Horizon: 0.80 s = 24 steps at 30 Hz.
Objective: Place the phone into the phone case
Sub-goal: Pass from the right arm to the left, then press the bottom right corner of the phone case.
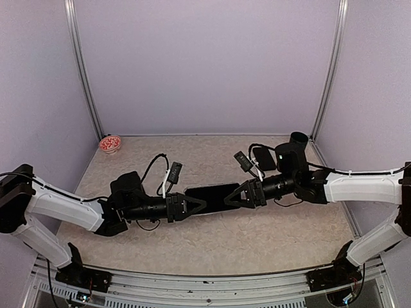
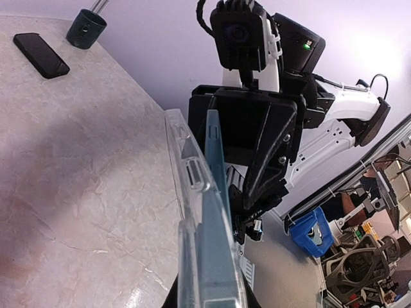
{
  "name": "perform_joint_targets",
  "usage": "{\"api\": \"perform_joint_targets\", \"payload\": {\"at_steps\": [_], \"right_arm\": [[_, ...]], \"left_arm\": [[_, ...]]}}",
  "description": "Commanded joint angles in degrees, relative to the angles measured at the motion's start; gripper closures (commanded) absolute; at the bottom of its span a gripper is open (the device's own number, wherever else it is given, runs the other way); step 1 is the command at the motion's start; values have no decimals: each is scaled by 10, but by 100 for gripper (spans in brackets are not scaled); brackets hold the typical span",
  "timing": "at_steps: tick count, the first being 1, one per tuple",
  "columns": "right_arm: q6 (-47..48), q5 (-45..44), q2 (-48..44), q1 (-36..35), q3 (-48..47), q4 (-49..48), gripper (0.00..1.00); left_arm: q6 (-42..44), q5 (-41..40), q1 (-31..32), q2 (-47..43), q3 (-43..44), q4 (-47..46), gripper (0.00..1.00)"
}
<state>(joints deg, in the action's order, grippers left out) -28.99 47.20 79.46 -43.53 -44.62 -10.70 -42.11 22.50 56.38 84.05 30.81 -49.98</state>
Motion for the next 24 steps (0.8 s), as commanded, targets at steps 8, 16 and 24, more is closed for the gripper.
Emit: {"api": "perform_joint_targets", "payload": {"at_steps": [8, 16, 24], "right_arm": [[36, -46, -53, 47, -2, 84, 56], [52, -41, -89, 65, 11, 88, 50], [6, 89, -79, 67, 36, -11, 47]], "left_arm": [[26, 34, -17, -76, -20, -46, 100], [31, 74, -18, -78, -22, -67, 100], [27, 99, -16, -65, -17, -84, 100]]}}
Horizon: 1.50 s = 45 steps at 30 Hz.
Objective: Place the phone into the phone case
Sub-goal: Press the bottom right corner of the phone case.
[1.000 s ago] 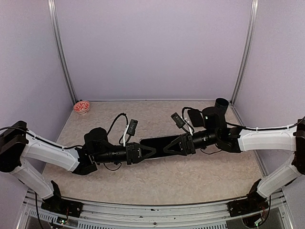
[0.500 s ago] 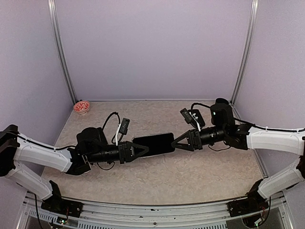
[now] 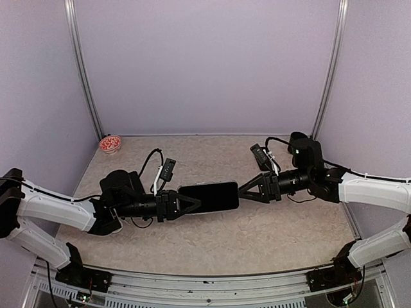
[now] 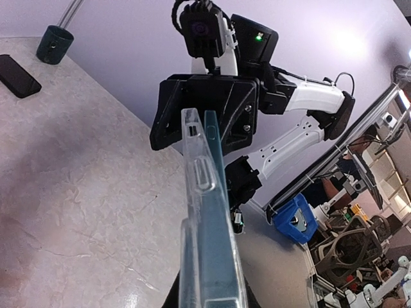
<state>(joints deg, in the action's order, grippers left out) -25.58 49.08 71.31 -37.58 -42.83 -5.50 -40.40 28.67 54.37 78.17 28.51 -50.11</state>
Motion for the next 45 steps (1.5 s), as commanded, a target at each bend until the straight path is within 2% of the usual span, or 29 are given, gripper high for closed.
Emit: {"api": "perform_joint_targets", "payload": {"at_steps": [1, 7, 12, 17, 24, 27, 33, 38, 45], "right_arm": [[-35, 82, 4, 7, 19, -73, 47], [-70, 134, 16, 6, 24, -126, 47], [-100, 161, 20, 6, 33, -168, 51], [-108, 171, 25, 1, 38, -181, 60], [-118, 180, 36, -9, 40, -201, 67], [-126, 186, 41, -13, 39, -213, 72], [-135, 195, 52, -22, 37, -229, 89], [-135, 197, 54, -28, 36, -230, 95], [-120, 191, 52, -28, 28, -205, 96]], "left_arm": [[10, 39, 4, -4, 7, -84, 100], [9, 51, 6, 6, 10, -93, 100], [9, 51, 7, 11, 12, -94, 100], [6, 49, 9, 17, 14, -98, 100], [6, 51, 15, 27, 19, -103, 100], [5, 53, 15, 31, 21, -103, 100], [6, 50, 16, 33, 22, -102, 100], [7, 42, 16, 36, 23, -95, 100], [16, 29, 17, 39, 32, -66, 87]]}}
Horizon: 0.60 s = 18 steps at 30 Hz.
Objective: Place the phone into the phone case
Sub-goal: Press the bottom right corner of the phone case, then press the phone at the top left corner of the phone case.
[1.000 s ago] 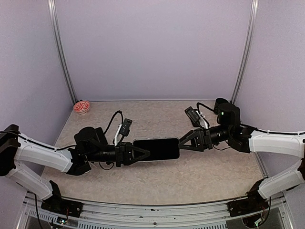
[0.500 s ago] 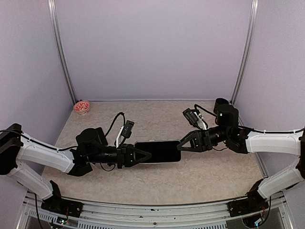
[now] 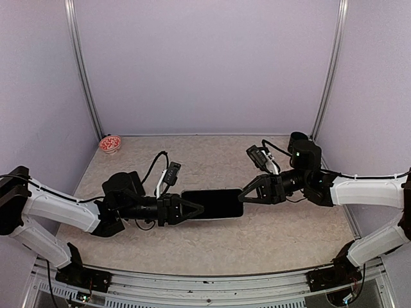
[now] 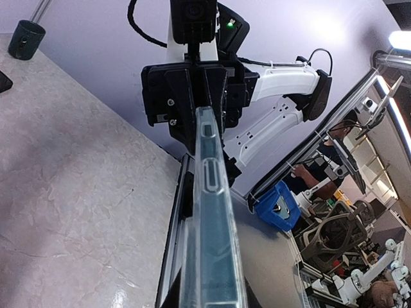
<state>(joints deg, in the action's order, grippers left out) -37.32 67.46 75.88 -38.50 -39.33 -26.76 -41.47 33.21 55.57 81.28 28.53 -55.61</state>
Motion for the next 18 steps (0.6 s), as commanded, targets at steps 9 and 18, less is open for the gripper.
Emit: {"api": "perform_joint_targets", "payload": {"at_steps": [9, 18], "right_arm": [[9, -6, 7, -19, -16, 28, 98], [13, -18, 12, -19, -18, 35, 99]], "left_arm": [[33, -24, 5, 8, 34, 4, 78], [31, -22, 5, 11, 32, 1, 92]]}}
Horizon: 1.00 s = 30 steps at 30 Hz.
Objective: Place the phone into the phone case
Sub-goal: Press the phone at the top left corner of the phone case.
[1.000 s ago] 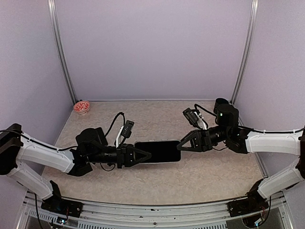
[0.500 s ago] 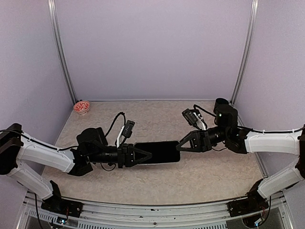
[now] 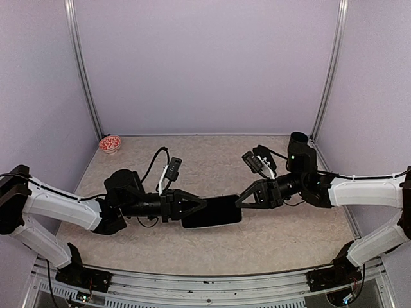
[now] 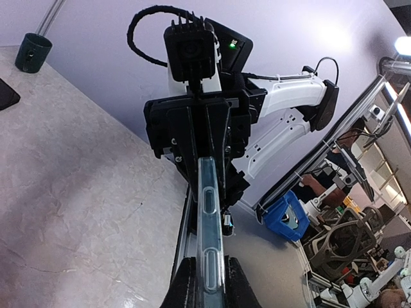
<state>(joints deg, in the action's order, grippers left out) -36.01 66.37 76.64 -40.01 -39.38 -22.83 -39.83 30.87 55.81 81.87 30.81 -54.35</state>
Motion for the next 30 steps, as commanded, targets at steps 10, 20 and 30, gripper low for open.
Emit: {"api": "perform_joint_targets", "payload": {"at_steps": [10, 20, 30], "right_arm": [[23, -24, 2, -4, -20, 36, 67], [20, -33, 7, -12, -5, 27, 60], [30, -51, 20, -27, 1, 31, 59]], "left_arm": [[24, -11, 1, -7, 4, -7, 100], [25, -15, -1, -25, -7, -23, 100], [24, -21, -1, -34, -15, -32, 100]]}}
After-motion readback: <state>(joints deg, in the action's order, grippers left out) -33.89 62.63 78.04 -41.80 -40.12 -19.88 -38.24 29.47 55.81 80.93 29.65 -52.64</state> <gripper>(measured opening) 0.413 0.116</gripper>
